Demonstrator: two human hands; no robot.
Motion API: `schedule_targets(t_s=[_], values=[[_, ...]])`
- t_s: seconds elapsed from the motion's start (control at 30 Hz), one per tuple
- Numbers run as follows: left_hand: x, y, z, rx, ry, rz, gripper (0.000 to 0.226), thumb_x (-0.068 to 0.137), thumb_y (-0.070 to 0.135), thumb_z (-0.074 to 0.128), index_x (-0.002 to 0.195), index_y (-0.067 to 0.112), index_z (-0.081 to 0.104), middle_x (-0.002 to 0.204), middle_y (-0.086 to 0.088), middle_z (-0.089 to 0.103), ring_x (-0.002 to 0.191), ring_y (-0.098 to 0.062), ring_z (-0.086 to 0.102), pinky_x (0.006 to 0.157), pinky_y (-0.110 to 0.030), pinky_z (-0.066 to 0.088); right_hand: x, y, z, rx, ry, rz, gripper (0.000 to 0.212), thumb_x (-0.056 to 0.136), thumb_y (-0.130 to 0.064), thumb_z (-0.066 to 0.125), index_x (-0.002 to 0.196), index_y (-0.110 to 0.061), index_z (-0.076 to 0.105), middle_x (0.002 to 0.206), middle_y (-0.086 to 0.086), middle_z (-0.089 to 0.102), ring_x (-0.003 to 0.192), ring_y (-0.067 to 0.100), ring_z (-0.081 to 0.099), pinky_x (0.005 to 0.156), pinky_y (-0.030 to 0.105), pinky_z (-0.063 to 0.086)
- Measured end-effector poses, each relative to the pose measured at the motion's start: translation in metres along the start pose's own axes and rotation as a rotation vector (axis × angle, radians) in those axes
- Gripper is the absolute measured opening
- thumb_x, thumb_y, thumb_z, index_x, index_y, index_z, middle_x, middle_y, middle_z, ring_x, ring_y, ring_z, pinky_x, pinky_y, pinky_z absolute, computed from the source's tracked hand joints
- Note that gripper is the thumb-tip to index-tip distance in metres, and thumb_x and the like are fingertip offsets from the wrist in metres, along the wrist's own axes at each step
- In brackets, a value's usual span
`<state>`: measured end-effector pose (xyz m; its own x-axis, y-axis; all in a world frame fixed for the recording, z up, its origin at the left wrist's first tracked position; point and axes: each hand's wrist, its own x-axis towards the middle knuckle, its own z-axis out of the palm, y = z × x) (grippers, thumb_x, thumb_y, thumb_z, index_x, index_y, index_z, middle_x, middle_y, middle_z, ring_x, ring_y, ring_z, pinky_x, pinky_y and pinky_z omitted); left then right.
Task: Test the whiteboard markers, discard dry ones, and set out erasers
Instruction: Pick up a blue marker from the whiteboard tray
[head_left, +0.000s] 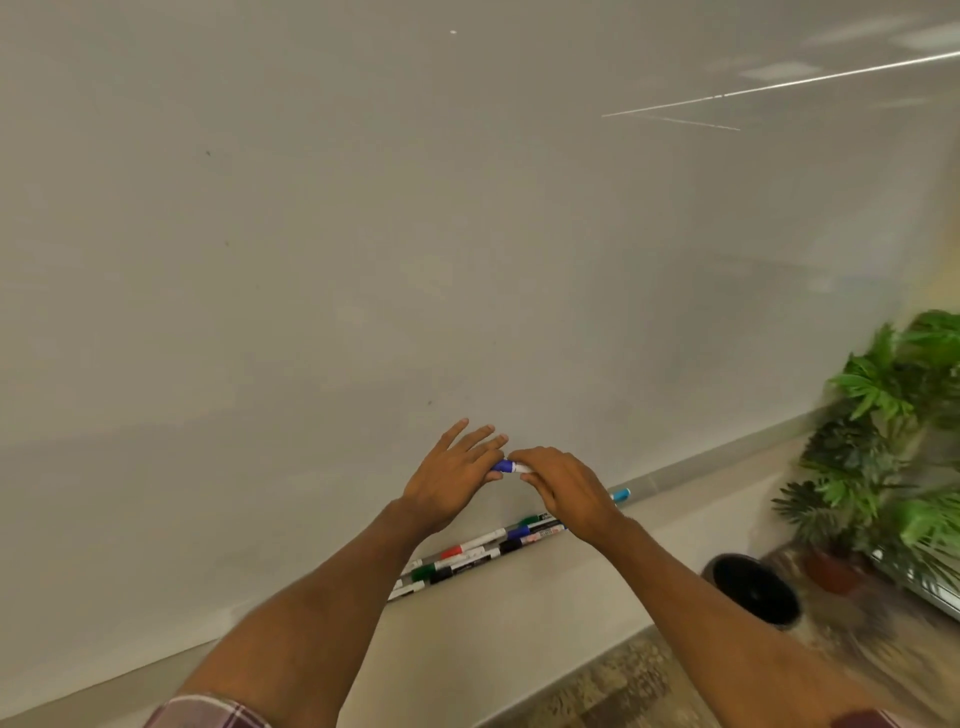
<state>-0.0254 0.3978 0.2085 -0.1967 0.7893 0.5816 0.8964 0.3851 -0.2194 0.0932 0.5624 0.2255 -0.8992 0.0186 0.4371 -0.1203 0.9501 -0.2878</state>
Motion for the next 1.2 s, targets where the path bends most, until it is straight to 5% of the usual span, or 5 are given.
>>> schedule_targets(t_s=[0.2,0.33,0.43,0.9,1.2], values=[[0.006,0.05,0.008,-0.307,-0.487,-0.181,0.024,0.101,0.027,0.048,0.115,0.014,0.063,0.106,-0.007,0.066,0.095,-0.025,0.06,0.081,-0.033,0.043,-0.063,0.008,0.015,0.051,0.027,0.082,0.025,0.089,-0.005,0.059,0.114,-0.007,0.063,0.098,0.014,0.068,0.088,0.028,0.063,0.076,0.042,0.054],[0.002,0.087,0.033,-0.449,-0.652,-0.217,0.021,0.1,0.017,0.047,0.115,0.014,0.061,0.105,-0.003,0.062,0.083,-0.019,0.059,0.072,-0.026,0.043,-0.102,0.02,0.029,0.091,0.024,0.261,0.028,0.091,-0.007,0.058,0.119,-0.009,0.062,0.111,0.011,0.066,0.099,0.022,0.064,0.088,0.032,0.051],[0.003,0.113,0.052,-0.469,-0.694,-0.185,0.024,0.099,0.012,0.049,0.12,0.016,0.06,0.115,0.001,0.062,0.087,-0.017,0.061,0.079,-0.027,0.049,-0.121,0.033,0.028,0.075,-0.04,0.355,0.027,0.093,-0.007,0.056,0.119,-0.01,0.062,0.11,0.009,0.066,0.099,0.019,0.062,0.084,0.015,0.04],[0.083,0.247,0.128,-0.535,-0.642,-0.055,0.037,0.102,0.031,0.044,0.136,0.017,0.05,0.128,-0.006,0.06,0.111,-0.023,0.056,0.094,-0.035,0.044,-0.202,0.168,-0.018,-0.032,-0.094,0.56,0.027,0.093,-0.018,0.055,0.119,-0.021,0.062,0.109,0.0,0.067,0.1,0.021,0.059,0.09,0.035,0.038],[0.134,0.339,0.177,-0.361,-0.734,-0.031,0.083,0.096,0.064,0.03,0.155,0.016,-0.006,0.163,-0.003,-0.01,0.15,-0.022,-0.011,0.12,-0.047,-0.005,-0.266,0.257,-0.049,-0.168,-0.022,0.767,0.033,0.093,-0.014,0.054,0.121,-0.03,0.06,0.117,-0.007,0.063,0.109,0.013,0.051,0.097,0.034,0.029]])
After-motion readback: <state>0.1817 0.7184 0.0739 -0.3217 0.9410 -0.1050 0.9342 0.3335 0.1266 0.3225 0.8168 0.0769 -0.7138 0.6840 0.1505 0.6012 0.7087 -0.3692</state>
